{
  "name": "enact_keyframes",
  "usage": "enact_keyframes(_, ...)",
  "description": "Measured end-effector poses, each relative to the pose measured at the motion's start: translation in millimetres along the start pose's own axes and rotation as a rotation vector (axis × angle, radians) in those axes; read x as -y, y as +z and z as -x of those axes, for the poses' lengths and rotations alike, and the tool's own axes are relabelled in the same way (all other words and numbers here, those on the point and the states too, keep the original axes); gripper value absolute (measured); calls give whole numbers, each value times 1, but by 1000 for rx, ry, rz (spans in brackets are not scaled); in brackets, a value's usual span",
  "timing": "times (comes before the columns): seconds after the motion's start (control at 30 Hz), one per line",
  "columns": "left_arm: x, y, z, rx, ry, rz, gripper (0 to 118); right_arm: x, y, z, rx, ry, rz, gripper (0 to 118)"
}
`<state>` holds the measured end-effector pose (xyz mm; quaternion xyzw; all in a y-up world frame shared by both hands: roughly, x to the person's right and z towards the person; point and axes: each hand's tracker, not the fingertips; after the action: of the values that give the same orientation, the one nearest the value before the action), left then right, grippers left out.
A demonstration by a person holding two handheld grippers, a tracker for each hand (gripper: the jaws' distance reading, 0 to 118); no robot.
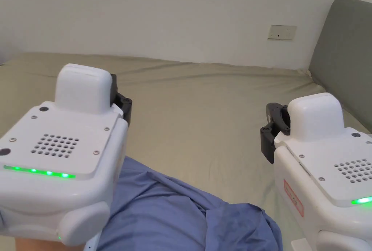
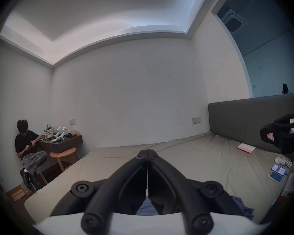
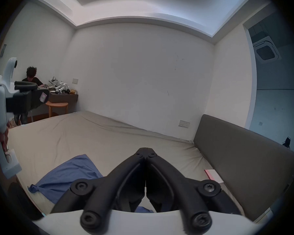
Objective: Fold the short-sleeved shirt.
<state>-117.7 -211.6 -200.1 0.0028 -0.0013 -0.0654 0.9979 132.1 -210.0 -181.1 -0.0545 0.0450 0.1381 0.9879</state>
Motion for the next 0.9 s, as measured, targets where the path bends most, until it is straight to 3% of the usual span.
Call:
enact_keyframes(0.3,30,-38,1,28,-2,78,0,32,-36,-3,-17,-17,79,2)
enact_keyframes(0.67,219,-190,38,39,-45,650,0,105,-94,-15,-7,-36,310,2)
enact_keyframes(0.77,256,-249,57,-31,-43,724,46,119,-108,-25,13,-37,360,2)
enact_keyframes(0.8,264,-266,60,-43,-48,751,79,124,-112,-28,22,-35,370,2)
enact_keyframes(0.83,272,-284,65,-41,-43,764,102,127,-116,-31,35,-34,384,2)
enact_keyframes(0.87,281,-303,69,-38,-35,774,113,131,-120,-33,43,-36,398,2)
enact_keyframes(0.9,289,-321,72,-43,-43,783,114,136,-125,-36,47,-38,415,2)
